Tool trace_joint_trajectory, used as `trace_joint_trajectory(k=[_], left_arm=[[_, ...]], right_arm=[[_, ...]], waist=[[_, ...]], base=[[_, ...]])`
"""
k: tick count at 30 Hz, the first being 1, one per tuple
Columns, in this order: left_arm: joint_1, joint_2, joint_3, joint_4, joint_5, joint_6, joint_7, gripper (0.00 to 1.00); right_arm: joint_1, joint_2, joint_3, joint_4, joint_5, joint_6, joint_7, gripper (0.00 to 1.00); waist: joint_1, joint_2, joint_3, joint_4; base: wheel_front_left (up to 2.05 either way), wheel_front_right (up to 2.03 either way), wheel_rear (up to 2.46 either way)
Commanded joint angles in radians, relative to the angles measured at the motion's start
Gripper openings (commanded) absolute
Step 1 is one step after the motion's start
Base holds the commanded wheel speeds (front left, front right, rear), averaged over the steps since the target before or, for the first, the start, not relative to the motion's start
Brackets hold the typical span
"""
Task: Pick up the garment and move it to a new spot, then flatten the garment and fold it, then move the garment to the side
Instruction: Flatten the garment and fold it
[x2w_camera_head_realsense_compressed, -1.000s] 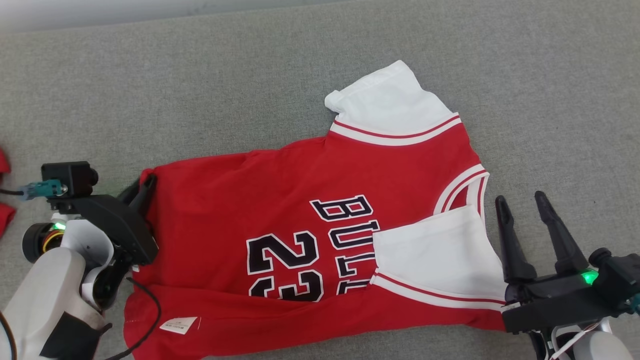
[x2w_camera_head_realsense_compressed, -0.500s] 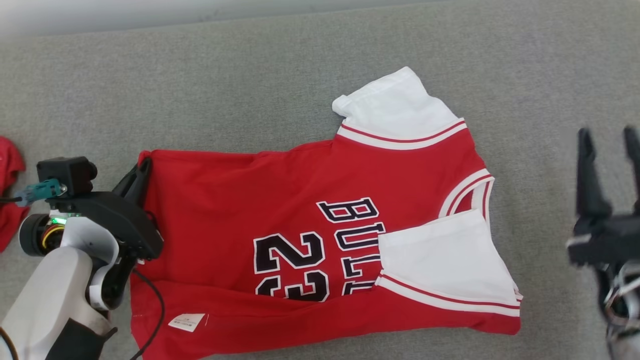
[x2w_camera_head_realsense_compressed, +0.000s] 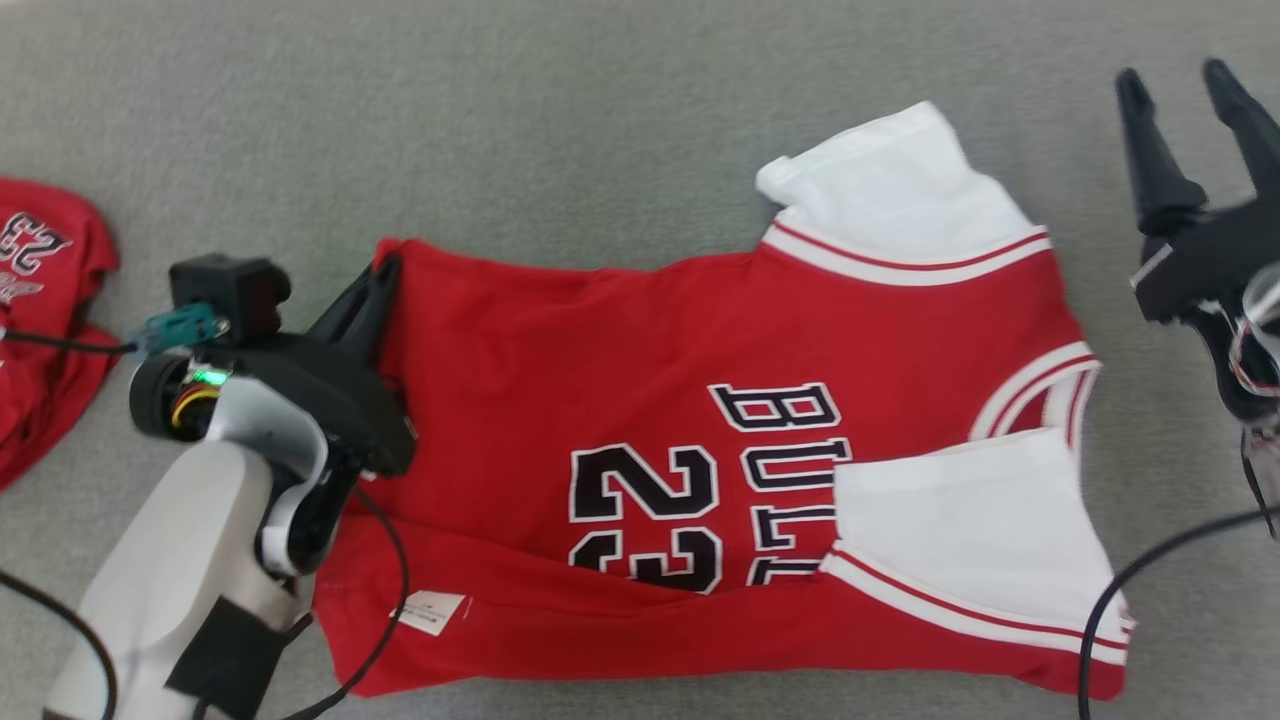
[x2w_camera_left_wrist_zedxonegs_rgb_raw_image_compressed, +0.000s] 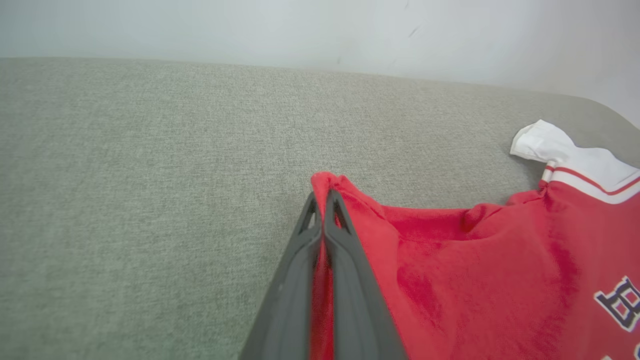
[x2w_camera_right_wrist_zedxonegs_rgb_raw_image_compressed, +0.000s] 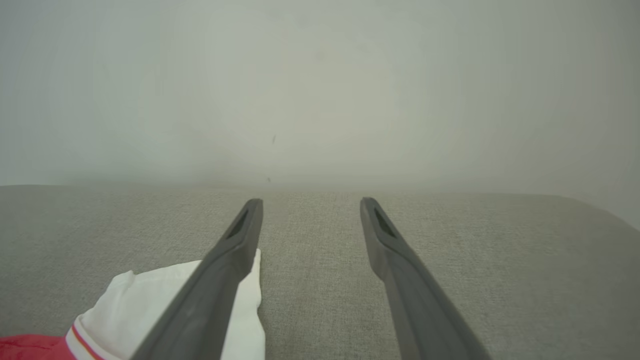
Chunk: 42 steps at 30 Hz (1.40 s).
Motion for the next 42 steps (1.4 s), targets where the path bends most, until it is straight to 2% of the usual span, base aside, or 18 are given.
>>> trace_joint_trajectory(k=[1, 11, 19, 20, 21, 22, 31, 42], left_arm=[[-0.025, -0.010, -0.008, 0.003, 0.014, -0.004, -0.007, 0.00], [-0.133, -0.093, -0.059, 0.048, 0.029, -0.033, -0.048, 0.00], [-0.166, -0.119, -0.073, 0.094, 0.029, -0.048, -0.075, 0.00], [-0.168, -0.120, -0.073, 0.100, 0.028, -0.050, -0.079, 0.00], [-0.170, -0.120, -0.073, 0.106, 0.027, -0.051, -0.083, 0.00], [-0.173, -0.120, -0.072, 0.110, 0.025, -0.051, -0.084, 0.00], [-0.129, -0.088, -0.052, 0.102, -0.011, -0.069, -0.092, 0.00], [0.033, 0.024, -0.005, -0.082, -0.058, -0.036, -0.055, 0.00]], right_arm=[[-0.044, -0.016, 0.053, 0.034, 0.027, -0.001, 0.015, 1.00], [-0.287, -0.087, 0.385, 0.245, 0.197, -0.001, 0.157, 1.00], [-0.369, -0.107, 0.522, 0.304, 0.287, -0.001, 0.183, 1.00], [-0.374, -0.106, 0.538, 0.309, 0.301, 0.000, 0.185, 0.82], [-0.383, -0.107, 0.554, 0.313, 0.308, 0.000, 0.178, 0.33], [-0.392, -0.109, 0.566, 0.317, 0.317, 0.000, 0.171, 0.00], [-0.389, -0.155, 0.638, 0.249, 0.436, -0.001, 0.039, 0.00], [-0.229, -0.307, 0.677, -0.034, 0.521, -0.001, -0.145, 0.00]], waist=[[-0.0001, -0.0001, 0.047, 0.049], [-0.0001, -0.0001, 0.146, 0.134], [-0.0001, -0.0001, 0.163, 0.149], [-0.0001, -0.0001, 0.163, 0.149], [-0.0001, -0.0001, 0.162, 0.148], [-0.0001, -0.0001, 0.161, 0.147], [-0.0001, -0.0001, 0.120, 0.111], [-0.0001, -0.0001, 0.038, 0.045]], base=[[0.00, 0.00, 0.00], [0.00, 0.00, 0.00], [0.00, 0.00, 0.00], [0.00, 0.00, 0.00], [0.00, 0.00, 0.00], [0.00, 0.00, 0.00], [0.00, 0.00, 0.00], [0.00, 0.00, 0.00]])
